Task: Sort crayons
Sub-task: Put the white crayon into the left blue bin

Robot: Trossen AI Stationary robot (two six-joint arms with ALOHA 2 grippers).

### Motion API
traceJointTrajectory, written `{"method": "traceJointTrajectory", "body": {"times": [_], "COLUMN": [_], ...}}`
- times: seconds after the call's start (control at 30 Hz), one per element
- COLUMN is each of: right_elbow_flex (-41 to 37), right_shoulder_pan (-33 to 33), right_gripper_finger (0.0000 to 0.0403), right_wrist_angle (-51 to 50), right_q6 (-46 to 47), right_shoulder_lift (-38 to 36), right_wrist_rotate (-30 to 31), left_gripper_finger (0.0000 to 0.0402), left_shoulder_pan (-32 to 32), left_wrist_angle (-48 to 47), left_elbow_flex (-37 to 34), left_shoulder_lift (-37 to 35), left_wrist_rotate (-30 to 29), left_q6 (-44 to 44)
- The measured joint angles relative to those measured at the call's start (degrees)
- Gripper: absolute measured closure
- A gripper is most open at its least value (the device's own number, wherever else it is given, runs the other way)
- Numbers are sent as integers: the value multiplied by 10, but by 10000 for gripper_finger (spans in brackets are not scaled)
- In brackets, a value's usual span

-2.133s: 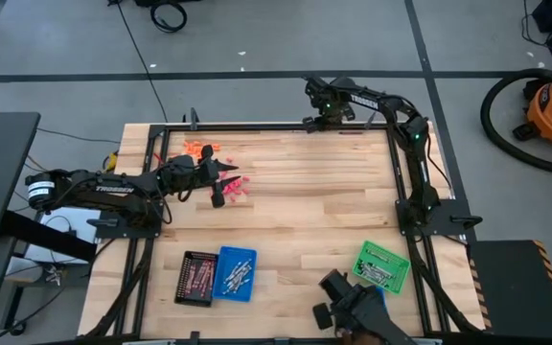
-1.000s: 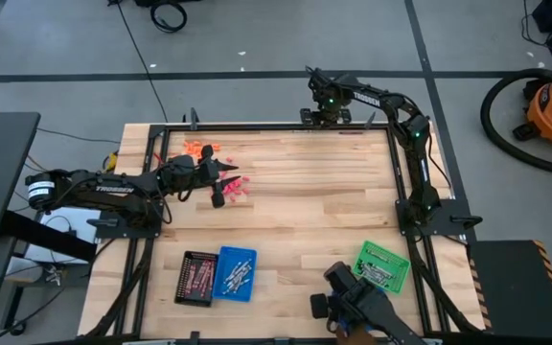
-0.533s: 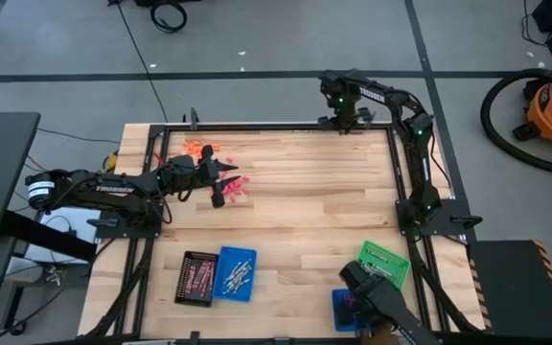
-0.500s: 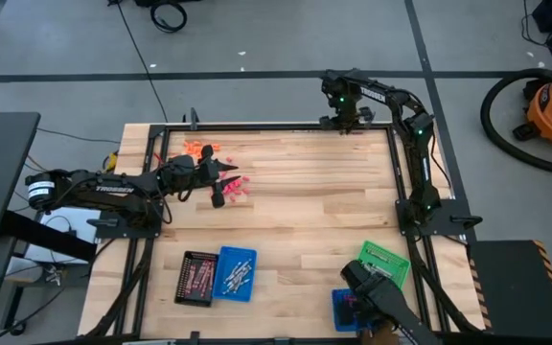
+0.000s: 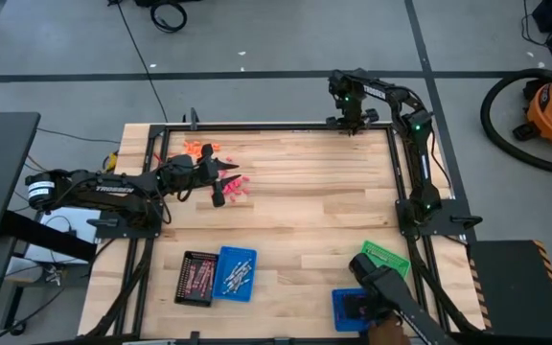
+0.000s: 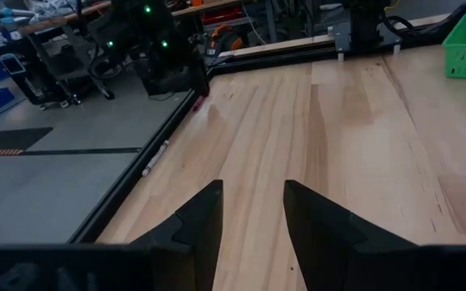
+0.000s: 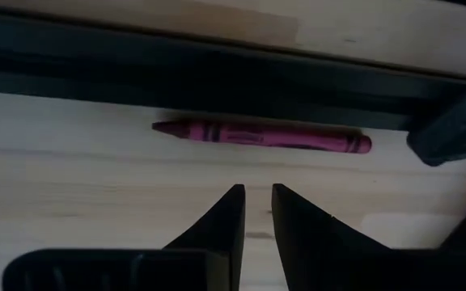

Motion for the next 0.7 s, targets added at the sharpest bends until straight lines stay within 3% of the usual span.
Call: {"method": "traceJointTrajectory", "body": {"times": [0.7], "right_elbow_flex": [23], "right_shoulder_pan": [-38], "right_gripper_finger": [347], "right_wrist_angle": [-1], "right_q6": [45], "right_shoulder_lift": [9], "right_wrist_rotate": [-11], "left_gripper_finger": [260], "left_shoulder_pan": [0], "left_wrist_angle": [0], "left_elbow_flex": [0], "left_shoulder_lift": [0], "left_wrist_rotate": [0], "left_q6": [2]}}
